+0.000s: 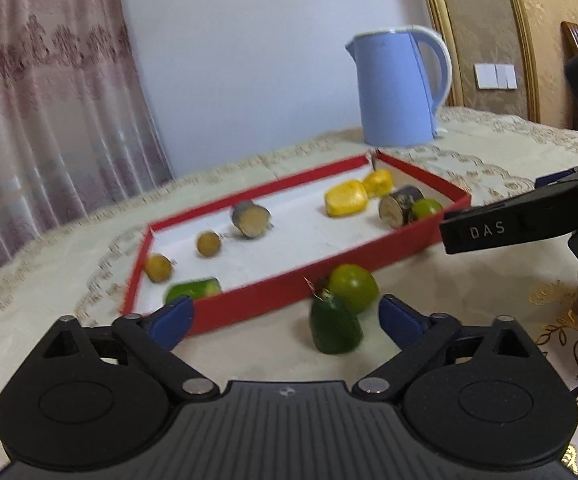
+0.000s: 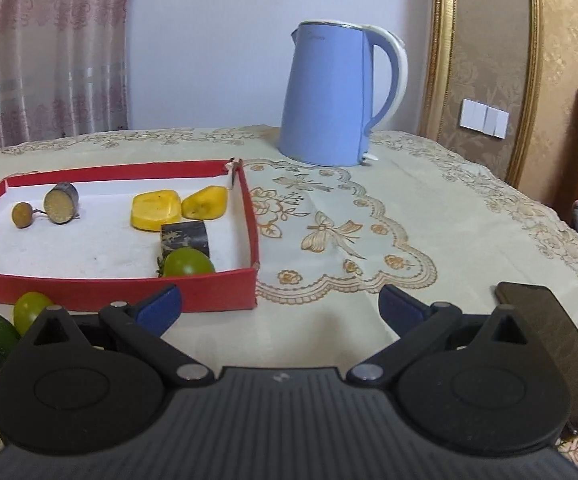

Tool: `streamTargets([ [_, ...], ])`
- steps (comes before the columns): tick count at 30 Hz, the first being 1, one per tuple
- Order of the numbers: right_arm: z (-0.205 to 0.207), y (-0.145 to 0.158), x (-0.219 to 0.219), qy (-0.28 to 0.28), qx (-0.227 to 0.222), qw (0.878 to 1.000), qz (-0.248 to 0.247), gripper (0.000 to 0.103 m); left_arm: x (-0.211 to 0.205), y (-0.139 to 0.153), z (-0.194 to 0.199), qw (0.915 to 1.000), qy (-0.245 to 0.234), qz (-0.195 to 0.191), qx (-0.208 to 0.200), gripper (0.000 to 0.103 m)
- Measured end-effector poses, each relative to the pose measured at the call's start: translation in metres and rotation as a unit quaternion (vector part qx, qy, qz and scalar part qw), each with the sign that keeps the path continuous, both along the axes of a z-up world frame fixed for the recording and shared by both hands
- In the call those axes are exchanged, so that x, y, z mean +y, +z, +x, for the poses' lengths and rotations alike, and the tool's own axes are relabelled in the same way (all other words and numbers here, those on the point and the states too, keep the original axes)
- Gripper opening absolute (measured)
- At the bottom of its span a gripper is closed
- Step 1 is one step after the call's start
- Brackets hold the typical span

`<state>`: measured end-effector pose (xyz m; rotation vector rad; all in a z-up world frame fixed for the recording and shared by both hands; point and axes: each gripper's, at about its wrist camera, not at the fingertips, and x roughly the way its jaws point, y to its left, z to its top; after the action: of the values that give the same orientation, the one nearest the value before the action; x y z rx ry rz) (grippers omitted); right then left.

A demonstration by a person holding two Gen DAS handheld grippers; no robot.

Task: Organize fruits
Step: 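Move the left gripper to the dark green avocado and close on it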

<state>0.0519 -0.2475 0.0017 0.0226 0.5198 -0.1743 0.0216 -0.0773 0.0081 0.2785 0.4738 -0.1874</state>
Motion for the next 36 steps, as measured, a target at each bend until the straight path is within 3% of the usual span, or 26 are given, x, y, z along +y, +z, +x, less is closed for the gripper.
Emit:
streamTargets([
  [4,0.002,0.0,-0.001,0.005,0.005,1.0,0.009,0.103,0.002,-0.003,0.012,0.998,-0.004,-0.028,0.057,0.058],
  [8,0.003,-0.001,-0.004,0.008,0.007,1.0,0.021,0.103,0.004,-0.008,0.024,0.9926,-0.015,-0.063,0.103,0.04],
  [13,0.003,-0.001,-0.006,0.014,0.004,0.999,0.03,0.103,-0.002,-0.008,0.026,0.9919,-0.024,-0.061,0.109,0.032],
  [21,-0.003,0.001,-0.016,0.041,-0.019,0.996,0.072,0.103,0.008,-0.007,0.032,0.9882,-0.023,-0.095,0.118,0.03],
  [29,-0.012,0.002,-0.026,0.079,-0.053,0.988,0.122,0.103,0.031,0.005,0.011,0.9957,0.014,-0.067,0.063,0.03],
  [32,-0.021,0.007,-0.019,0.097,-0.075,0.987,0.104,0.103,0.046,0.004,0.01,0.9959,0.033,-0.058,0.06,0.03],
  [36,-0.021,0.005,0.004,0.119,-0.05,0.989,0.073,0.103,0.06,-0.004,0.02,0.9929,0.055,-0.068,0.08,0.03],
])
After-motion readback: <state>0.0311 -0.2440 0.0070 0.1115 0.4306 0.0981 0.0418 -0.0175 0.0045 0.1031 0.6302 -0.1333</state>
